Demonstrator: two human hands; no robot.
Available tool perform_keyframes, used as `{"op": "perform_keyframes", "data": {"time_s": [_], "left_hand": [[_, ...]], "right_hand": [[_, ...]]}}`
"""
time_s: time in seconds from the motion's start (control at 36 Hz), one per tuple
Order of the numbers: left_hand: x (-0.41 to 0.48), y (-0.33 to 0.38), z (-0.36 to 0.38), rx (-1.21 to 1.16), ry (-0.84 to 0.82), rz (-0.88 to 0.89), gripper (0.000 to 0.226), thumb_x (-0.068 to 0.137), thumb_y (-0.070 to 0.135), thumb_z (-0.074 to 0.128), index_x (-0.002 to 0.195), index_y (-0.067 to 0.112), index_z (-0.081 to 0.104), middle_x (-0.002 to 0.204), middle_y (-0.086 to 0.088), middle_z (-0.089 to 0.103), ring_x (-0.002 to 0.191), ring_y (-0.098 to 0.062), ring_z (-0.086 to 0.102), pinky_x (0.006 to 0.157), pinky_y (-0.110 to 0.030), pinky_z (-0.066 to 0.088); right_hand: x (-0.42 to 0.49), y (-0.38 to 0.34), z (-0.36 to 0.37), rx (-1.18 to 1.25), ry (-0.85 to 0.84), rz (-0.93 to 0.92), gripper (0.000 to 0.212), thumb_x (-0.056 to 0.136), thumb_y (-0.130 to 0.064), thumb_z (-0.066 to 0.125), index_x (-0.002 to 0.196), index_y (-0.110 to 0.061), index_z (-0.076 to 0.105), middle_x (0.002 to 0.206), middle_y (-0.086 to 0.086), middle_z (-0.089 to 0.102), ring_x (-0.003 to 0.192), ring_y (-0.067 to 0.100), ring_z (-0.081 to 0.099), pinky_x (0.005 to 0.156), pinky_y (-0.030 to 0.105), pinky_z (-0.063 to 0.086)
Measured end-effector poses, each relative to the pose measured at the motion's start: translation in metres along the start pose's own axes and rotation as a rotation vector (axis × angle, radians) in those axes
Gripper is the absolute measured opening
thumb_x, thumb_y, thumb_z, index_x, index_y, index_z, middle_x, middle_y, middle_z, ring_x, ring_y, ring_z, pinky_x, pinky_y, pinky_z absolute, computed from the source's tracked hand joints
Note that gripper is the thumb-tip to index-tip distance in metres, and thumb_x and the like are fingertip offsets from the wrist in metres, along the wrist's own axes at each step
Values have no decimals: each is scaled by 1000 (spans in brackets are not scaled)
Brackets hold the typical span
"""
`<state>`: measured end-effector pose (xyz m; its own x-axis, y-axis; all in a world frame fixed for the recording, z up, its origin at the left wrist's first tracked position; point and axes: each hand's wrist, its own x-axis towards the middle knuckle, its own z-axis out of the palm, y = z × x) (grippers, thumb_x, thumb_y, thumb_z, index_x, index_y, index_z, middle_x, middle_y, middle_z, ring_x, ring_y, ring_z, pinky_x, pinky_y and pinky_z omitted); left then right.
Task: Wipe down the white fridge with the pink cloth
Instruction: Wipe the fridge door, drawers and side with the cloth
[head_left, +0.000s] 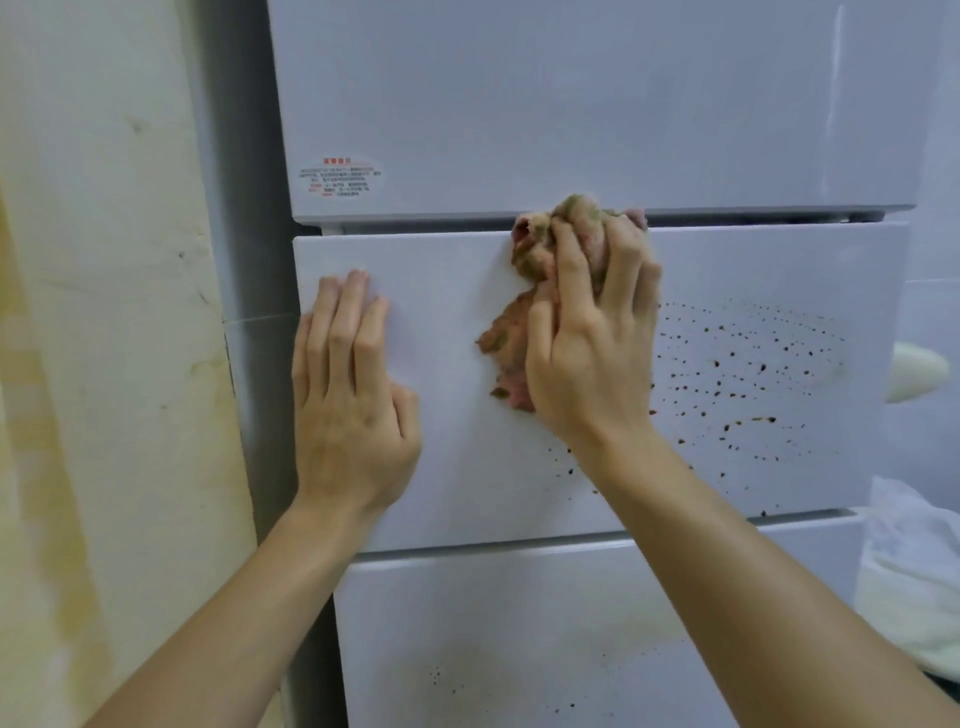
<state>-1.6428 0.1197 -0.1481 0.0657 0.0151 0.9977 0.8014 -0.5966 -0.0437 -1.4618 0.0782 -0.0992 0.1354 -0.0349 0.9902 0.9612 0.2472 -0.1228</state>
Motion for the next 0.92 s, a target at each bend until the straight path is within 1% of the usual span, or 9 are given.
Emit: {"op": "perform_keyframes", "data": {"time_s": [0.06,0.14,0.31,0.39,0.47,0.58,0.72,0.81,0.92], "left_hand": [[0,1,2,-19,10,-8,63,91,2,44,154,-4,40,166,-20,34,159,-38,23,130,-54,20],[-2,-1,2,-31,16,3,64,93,7,49,155,-4,39,167,-20,33,159,-37,22,130,-55,20],[-3,-8,6,9,38,26,62,106,32,52,155,-3,39,167,-20,32,159,-36,22,131,-52,18],[-4,-9,8,37,37,40,65,108,42,54,155,0,42,167,-19,33,159,-37,24,131,-51,18],[-3,-8,9,70,44,54,58,107,45,56,154,12,50,166,-20,35,158,-38,26,129,-54,23],[-1,-6,8,62,54,44,54,106,46,57,152,17,54,164,-19,37,157,-38,29,129,-53,24],[-2,-4,8,79,60,38,53,105,43,58,151,16,56,163,-20,39,156,-38,30,128,-53,25],[-1,-4,9,92,65,45,52,105,41,59,150,16,57,161,-21,41,155,-39,32,127,-56,27],[-2,-5,9,132,83,74,50,105,39,58,148,13,59,155,-24,48,150,-43,37,123,-59,31]], "right_hand": [[-8,-8,6,16,6,-1,51,103,-17,45,152,-1,49,158,27,39,152,44,28,128,56,22],[-19,-9,7,26,-25,-23,52,108,-25,43,157,-6,45,164,26,31,156,44,22,130,55,17],[-34,-7,7,29,-72,-62,52,112,-39,32,155,-17,50,165,25,28,158,42,20,130,54,15],[-34,-7,-1,-33,-73,-75,47,111,-36,44,154,-21,52,162,22,34,155,39,26,129,46,19],[-28,-4,-10,-80,-88,-104,47,104,-33,59,150,-23,57,154,20,42,146,38,37,121,38,26],[-18,-9,-7,-62,-105,-98,50,96,-28,60,145,-21,59,151,23,40,142,42,37,117,43,28],[-24,-12,6,10,-83,-89,52,98,-22,57,149,-18,56,159,28,32,154,45,23,127,54,21],[-41,-7,10,-1,-67,-116,49,101,-19,54,150,-13,56,159,32,34,153,48,26,125,60,24],[-83,6,4,16,-105,-179,47,99,-15,59,146,-9,60,158,30,38,152,46,31,126,59,26]]}}
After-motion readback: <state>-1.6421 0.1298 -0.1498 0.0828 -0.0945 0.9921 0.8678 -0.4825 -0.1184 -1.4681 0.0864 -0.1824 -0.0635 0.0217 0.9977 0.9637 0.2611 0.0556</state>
